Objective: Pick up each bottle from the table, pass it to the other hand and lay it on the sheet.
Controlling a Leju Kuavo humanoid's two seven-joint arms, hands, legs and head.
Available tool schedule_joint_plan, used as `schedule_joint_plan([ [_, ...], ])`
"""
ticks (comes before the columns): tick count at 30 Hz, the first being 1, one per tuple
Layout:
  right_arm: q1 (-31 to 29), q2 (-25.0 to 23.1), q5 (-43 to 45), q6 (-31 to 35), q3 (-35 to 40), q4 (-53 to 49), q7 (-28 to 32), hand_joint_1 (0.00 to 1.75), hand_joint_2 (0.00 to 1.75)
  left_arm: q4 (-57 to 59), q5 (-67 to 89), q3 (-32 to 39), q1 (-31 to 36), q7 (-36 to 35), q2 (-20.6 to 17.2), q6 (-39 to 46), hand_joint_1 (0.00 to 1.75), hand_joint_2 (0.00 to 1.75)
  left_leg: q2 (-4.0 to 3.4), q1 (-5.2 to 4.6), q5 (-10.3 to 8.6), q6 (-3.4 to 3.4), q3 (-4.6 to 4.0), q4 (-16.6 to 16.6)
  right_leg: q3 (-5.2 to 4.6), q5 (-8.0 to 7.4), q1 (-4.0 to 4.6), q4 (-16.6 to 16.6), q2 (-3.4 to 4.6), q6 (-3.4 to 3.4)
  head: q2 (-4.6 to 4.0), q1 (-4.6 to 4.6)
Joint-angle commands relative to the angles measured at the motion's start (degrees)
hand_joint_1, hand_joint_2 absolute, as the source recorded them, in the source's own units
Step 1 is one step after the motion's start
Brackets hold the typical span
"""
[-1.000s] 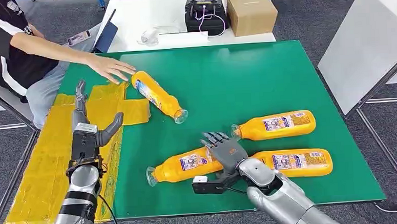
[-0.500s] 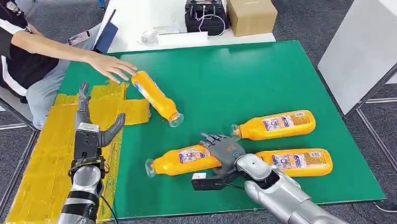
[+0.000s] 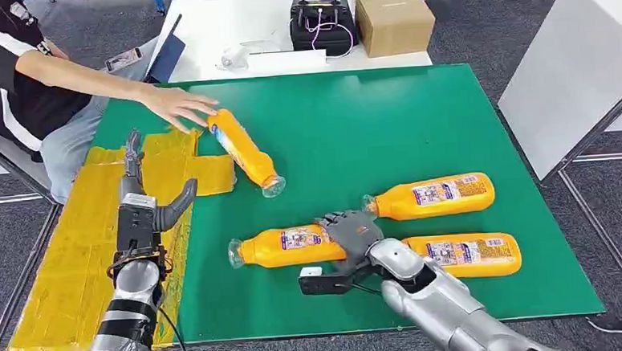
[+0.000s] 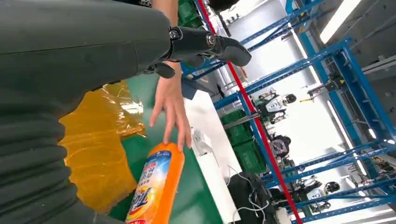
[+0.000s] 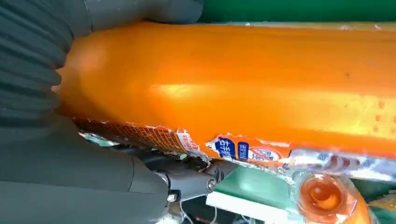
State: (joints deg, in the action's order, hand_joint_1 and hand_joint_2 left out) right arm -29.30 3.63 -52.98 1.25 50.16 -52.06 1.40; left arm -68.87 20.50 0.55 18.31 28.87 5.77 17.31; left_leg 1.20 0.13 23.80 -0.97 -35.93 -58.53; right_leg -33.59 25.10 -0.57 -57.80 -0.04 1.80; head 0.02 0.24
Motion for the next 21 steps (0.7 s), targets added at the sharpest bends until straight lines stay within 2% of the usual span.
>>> schedule_joint_plan([
  [1, 2.2, -1.27, -1.92, 5.53, -3.41, -1.92, -3.19, 1.75, 1.75, 1.04, 0.0, -0.11, 0.28, -0.67, 0.6, -0.41, 0.0, 1.75, -0.06, 0.04, 0.05, 0.03, 0.12, 0.02, 0.16, 0.03, 0.06, 0.07, -0.01, -0.03, 0.0, 0.0],
  [8, 11.67, -4.69, -4.28, 17.88, -16.86, -18.64, -2.99, 1.75, 1.75, -5.87, 0.39, -2.44, -3.09, -3.13, 0.99, -2.1, 0.0, 1.75, -0.05, 0.04, 0.08, 0.03, 0.02, -0.03, 0.05, 0.06, 0.06, 0.01, -0.02, -0.03, 0.0, 0.02],
  [21, 12.14, -4.71, -4.41, 17.62, -17.85, -19.06, -2.35, 1.75, 1.75, -6.43, 0.38, -2.94, -3.41, -3.31, 0.86, -2.26, 0.0, 1.75, -0.06, 0.07, 0.06, 0.03, 0.1, 0.02, 0.15, 0.05, 0.08, 0.1, -0.04, -0.04, 0.0, 0.0],
])
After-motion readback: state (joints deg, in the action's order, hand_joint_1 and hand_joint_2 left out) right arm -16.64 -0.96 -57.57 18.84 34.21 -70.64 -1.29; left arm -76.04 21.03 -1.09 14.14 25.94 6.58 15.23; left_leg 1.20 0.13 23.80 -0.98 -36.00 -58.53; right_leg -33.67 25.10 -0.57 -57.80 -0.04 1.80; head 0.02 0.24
